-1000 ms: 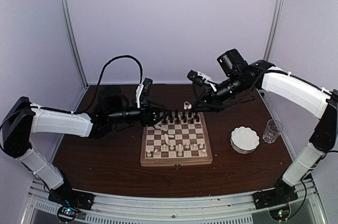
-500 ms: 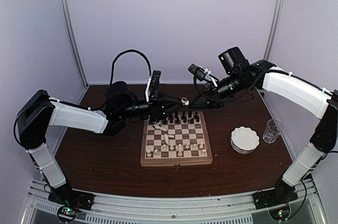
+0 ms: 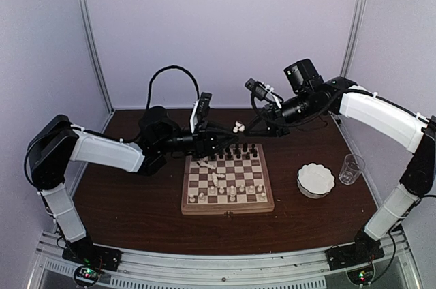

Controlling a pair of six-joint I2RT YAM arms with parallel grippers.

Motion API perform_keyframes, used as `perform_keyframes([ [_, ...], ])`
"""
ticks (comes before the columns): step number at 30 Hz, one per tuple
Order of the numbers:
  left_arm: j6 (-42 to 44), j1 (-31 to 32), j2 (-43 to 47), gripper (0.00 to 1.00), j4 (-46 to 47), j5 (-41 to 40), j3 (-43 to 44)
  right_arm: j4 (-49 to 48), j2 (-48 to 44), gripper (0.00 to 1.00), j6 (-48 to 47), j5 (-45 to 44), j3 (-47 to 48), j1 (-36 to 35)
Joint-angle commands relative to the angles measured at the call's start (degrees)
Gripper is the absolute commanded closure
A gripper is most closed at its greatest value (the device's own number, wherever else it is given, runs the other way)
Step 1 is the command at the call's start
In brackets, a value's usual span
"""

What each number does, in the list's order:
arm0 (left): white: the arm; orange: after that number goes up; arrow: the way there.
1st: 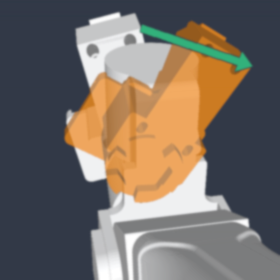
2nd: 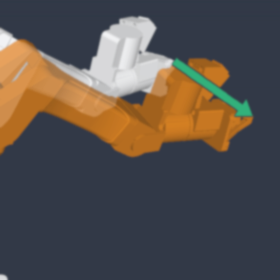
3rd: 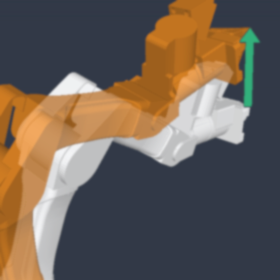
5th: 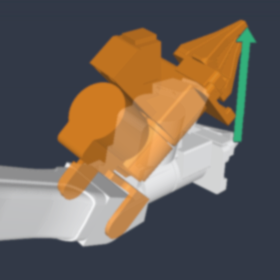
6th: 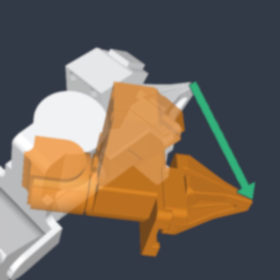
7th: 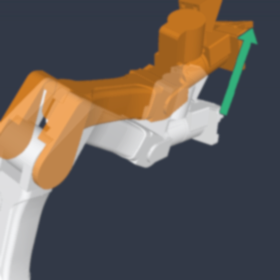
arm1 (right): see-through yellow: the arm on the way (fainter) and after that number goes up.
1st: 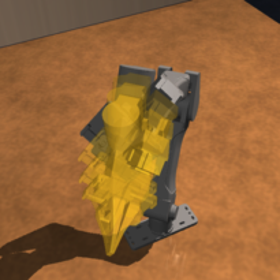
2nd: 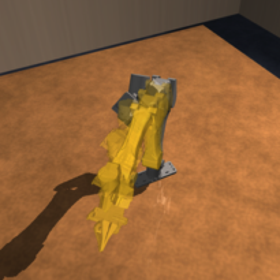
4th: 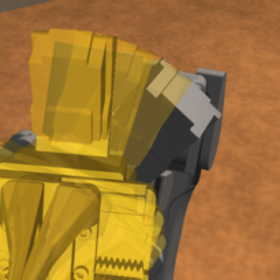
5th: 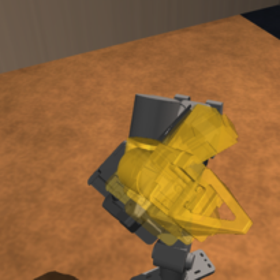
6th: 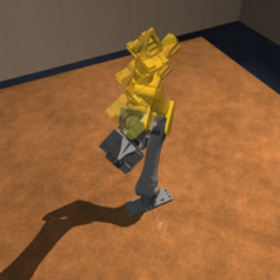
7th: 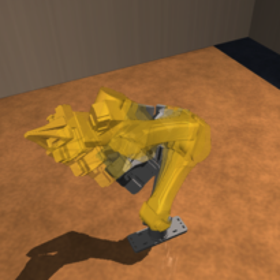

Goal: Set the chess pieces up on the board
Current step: Pick up the pawn from the chess pile.

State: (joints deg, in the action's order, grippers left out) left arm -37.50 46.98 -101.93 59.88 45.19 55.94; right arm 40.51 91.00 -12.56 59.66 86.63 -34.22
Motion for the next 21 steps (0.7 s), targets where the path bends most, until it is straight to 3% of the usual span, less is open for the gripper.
perform_keyframes([
  [1,-0.71,0.22,-0.11,0.70,3.98,0.76,2.30,-1.80,-0.82,0.90,0.87,1.43,-0.41,0.45],
  [8,-0.17,0.15,-0.21,0.69,1.75,-1.62,3.03,-2.21,-0.91,0.90,1.13,1.78,-0.98,0.57],
  [21,0.10,0.22,0.92,0.91,-1.84,-2.79,3.30,-3.13,-1.25,0.90,1.10,1.37,-2.32,1.43],
])
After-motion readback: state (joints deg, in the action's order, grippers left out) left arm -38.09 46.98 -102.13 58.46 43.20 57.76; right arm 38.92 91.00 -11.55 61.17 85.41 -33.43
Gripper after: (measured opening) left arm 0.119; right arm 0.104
